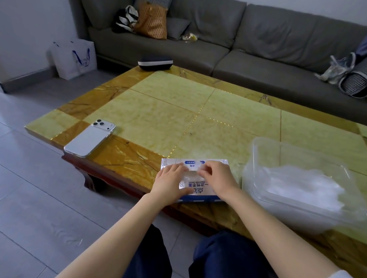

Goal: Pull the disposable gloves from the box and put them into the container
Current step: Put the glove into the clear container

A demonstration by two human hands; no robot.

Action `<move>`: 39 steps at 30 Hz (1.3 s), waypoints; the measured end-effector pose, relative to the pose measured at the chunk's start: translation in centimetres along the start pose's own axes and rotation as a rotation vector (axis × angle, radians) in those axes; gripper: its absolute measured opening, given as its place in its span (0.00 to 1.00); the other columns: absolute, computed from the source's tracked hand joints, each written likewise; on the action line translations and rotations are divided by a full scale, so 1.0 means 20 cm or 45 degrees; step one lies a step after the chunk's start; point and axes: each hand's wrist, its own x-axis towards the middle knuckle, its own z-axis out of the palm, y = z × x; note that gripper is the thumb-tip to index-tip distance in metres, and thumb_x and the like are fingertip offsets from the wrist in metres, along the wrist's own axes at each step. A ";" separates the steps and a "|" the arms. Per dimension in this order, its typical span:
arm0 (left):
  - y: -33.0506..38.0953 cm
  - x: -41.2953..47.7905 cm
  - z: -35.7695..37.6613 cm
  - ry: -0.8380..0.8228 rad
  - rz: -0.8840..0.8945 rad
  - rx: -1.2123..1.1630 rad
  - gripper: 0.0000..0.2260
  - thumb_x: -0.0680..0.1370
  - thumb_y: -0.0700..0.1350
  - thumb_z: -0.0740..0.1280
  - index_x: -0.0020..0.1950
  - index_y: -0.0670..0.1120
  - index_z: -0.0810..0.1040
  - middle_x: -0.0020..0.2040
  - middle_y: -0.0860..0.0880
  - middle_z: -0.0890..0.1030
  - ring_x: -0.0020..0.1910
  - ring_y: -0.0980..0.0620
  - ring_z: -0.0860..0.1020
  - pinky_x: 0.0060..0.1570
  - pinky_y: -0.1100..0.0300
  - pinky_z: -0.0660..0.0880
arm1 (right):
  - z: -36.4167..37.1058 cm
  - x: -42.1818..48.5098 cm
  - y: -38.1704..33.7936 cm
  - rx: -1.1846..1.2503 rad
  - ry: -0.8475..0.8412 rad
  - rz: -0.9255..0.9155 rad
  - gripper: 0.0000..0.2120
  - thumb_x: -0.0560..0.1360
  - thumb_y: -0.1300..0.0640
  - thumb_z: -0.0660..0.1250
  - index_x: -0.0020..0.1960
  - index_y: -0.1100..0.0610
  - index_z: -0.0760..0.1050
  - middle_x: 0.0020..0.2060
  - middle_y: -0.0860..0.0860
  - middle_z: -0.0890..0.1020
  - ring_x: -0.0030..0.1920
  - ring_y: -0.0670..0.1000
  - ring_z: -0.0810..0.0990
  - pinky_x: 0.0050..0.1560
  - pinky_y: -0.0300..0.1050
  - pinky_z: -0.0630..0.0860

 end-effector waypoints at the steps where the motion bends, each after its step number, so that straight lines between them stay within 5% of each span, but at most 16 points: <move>1: 0.00 0.00 0.00 -0.005 -0.003 -0.005 0.29 0.75 0.56 0.67 0.73 0.51 0.62 0.73 0.53 0.63 0.73 0.51 0.59 0.70 0.55 0.55 | -0.01 0.00 0.00 0.001 0.029 -0.025 0.07 0.77 0.59 0.65 0.47 0.63 0.76 0.39 0.50 0.78 0.41 0.49 0.77 0.47 0.44 0.74; 7: 0.00 0.00 -0.02 -0.034 -0.013 0.031 0.30 0.75 0.57 0.66 0.73 0.50 0.61 0.74 0.52 0.62 0.73 0.50 0.59 0.70 0.54 0.55 | -0.23 0.05 -0.09 0.061 0.412 -0.117 0.08 0.79 0.62 0.62 0.41 0.63 0.72 0.33 0.45 0.73 0.35 0.37 0.70 0.33 0.27 0.66; 9: 0.01 0.00 -0.02 -0.039 -0.024 0.047 0.30 0.76 0.57 0.66 0.74 0.49 0.60 0.75 0.51 0.61 0.73 0.50 0.59 0.71 0.54 0.55 | -0.35 0.06 -0.15 0.091 0.602 -0.165 0.09 0.79 0.62 0.61 0.40 0.62 0.70 0.31 0.43 0.70 0.33 0.36 0.67 0.32 0.28 0.66; 12: 0.02 0.00 -0.04 -0.067 -0.026 0.021 0.29 0.75 0.56 0.67 0.72 0.50 0.62 0.73 0.52 0.64 0.71 0.50 0.62 0.69 0.54 0.58 | -0.51 0.07 -0.24 -0.001 0.728 -0.285 0.10 0.79 0.59 0.63 0.40 0.60 0.68 0.33 0.48 0.71 0.34 0.48 0.70 0.37 0.39 0.67; 17: 0.09 0.01 -0.19 -0.036 -0.077 -0.428 0.29 0.73 0.45 0.71 0.71 0.49 0.64 0.69 0.49 0.68 0.66 0.49 0.68 0.62 0.57 0.66 | -0.61 -0.06 -0.24 -0.361 0.539 -0.379 0.11 0.76 0.53 0.67 0.41 0.56 0.68 0.37 0.47 0.74 0.35 0.47 0.72 0.36 0.40 0.69; 21: 0.28 -0.01 -0.35 -0.026 0.081 -0.771 0.31 0.72 0.51 0.73 0.71 0.52 0.64 0.65 0.54 0.69 0.64 0.57 0.67 0.61 0.60 0.64 | -0.59 -0.16 -0.22 -0.478 0.417 -0.412 0.09 0.75 0.51 0.67 0.42 0.54 0.71 0.38 0.45 0.76 0.35 0.43 0.72 0.34 0.31 0.65; 24: 0.41 0.00 -0.39 -0.085 0.144 -0.781 0.26 0.72 0.55 0.72 0.67 0.51 0.70 0.61 0.56 0.73 0.61 0.59 0.71 0.58 0.62 0.66 | -0.58 -0.20 -0.23 -0.435 0.373 -0.462 0.07 0.75 0.51 0.68 0.43 0.54 0.73 0.38 0.46 0.77 0.37 0.46 0.75 0.38 0.37 0.72; 27: 0.46 0.01 -0.40 0.020 0.195 -0.681 0.13 0.74 0.48 0.71 0.53 0.40 0.78 0.50 0.46 0.81 0.51 0.51 0.79 0.56 0.51 0.75 | -0.58 -0.21 -0.23 -0.215 0.347 -0.503 0.07 0.74 0.53 0.69 0.45 0.55 0.73 0.40 0.48 0.77 0.39 0.47 0.75 0.42 0.38 0.74; 30: 0.50 -0.01 -0.42 0.045 0.166 -0.815 0.06 0.76 0.42 0.68 0.48 0.39 0.79 0.45 0.44 0.82 0.47 0.48 0.80 0.54 0.55 0.75 | -0.60 -0.21 -0.20 0.163 0.408 -0.350 0.26 0.70 0.49 0.71 0.63 0.59 0.68 0.55 0.51 0.73 0.54 0.48 0.74 0.53 0.33 0.71; 33: 0.53 -0.03 -0.45 0.024 0.175 -1.036 0.01 0.77 0.40 0.68 0.46 0.44 0.77 0.43 0.49 0.81 0.42 0.58 0.79 0.48 0.68 0.75 | -0.61 -0.22 -0.14 0.507 0.134 -0.010 0.43 0.68 0.41 0.68 0.72 0.63 0.57 0.69 0.57 0.67 0.67 0.54 0.69 0.64 0.41 0.66; 36: 0.54 -0.02 -0.46 0.010 0.199 -1.180 0.01 0.77 0.40 0.66 0.46 0.42 0.77 0.43 0.48 0.82 0.43 0.56 0.80 0.50 0.64 0.76 | -0.61 -0.24 -0.08 0.625 -0.109 0.051 0.50 0.61 0.31 0.70 0.70 0.65 0.65 0.58 0.57 0.79 0.58 0.55 0.79 0.61 0.48 0.74; 39: 0.52 -0.01 -0.46 0.059 0.182 -1.248 0.03 0.77 0.39 0.66 0.45 0.40 0.76 0.40 0.47 0.82 0.39 0.58 0.80 0.48 0.64 0.76 | -0.63 -0.24 -0.03 0.688 -0.089 0.000 0.17 0.68 0.48 0.73 0.51 0.59 0.79 0.42 0.49 0.82 0.44 0.44 0.79 0.43 0.32 0.75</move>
